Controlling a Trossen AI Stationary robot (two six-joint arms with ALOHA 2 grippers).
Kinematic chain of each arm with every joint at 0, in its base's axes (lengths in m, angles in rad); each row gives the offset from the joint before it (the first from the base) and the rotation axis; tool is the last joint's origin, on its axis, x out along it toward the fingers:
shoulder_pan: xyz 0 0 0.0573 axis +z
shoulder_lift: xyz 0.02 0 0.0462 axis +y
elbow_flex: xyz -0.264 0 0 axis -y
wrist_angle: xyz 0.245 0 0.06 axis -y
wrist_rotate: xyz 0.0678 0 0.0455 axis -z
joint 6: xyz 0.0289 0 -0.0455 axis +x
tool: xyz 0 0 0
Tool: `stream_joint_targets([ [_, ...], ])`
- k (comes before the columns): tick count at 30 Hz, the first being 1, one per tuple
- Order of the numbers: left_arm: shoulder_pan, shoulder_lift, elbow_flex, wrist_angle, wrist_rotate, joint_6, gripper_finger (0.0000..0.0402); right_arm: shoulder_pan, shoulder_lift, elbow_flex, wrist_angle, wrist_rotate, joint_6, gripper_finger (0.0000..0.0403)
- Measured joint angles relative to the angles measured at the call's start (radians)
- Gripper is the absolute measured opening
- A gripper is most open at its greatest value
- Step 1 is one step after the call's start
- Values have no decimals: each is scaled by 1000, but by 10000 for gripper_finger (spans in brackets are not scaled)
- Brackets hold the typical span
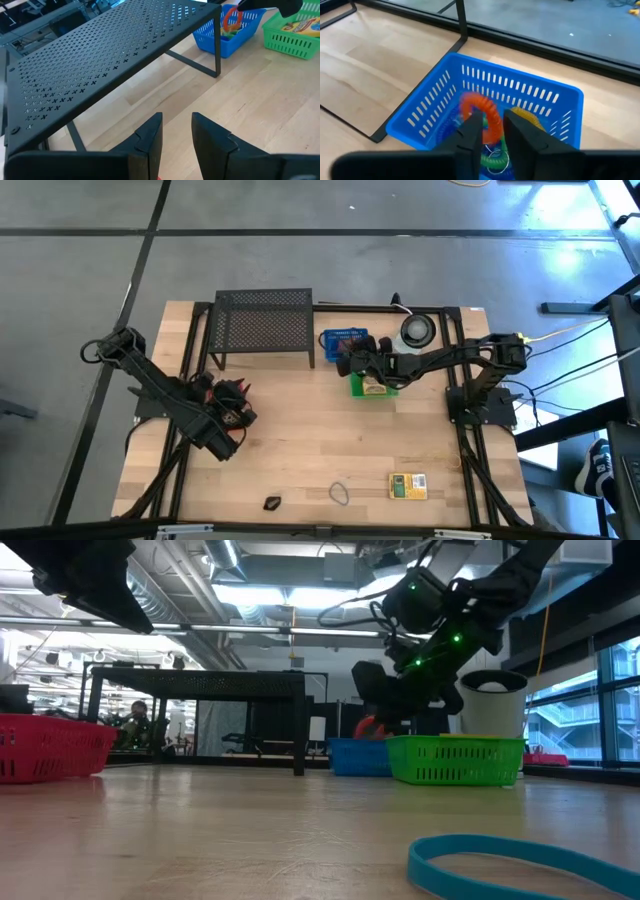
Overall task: Pick & Place Office Desk Supplies
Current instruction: Put the black rubber band into the orange basket
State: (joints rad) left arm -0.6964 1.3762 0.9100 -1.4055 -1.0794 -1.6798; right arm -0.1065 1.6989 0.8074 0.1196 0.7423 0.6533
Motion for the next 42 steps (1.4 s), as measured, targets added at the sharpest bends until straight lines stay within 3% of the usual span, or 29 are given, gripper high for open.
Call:
stream_joint_targets([
  [12, 0, 0, 0, 43, 0, 44, 98, -10, 0, 0, 0, -4, -7, 188],
  [17, 0, 0, 0, 161, 0, 204, 98, -3, -18, 0, -4, -25, -11, 209],
  [24, -2, 0, 0, 432, 19, 501, 109, 46, -105, 1, -1, -50, -68, 204],
  [27, -2, 0, 0, 603, 119, 645, 123, 74, -153, 1, -2, -103, -83, 199],
  [34, -63, 84, -3, 963, 571, 906, 156, 160, -218, 1, 1, -203, -93, 194],
  [42, -156, 304, -3, 1217, 749, 1005, 171, 232, -218, 1, -3, -204, -99, 194],
])
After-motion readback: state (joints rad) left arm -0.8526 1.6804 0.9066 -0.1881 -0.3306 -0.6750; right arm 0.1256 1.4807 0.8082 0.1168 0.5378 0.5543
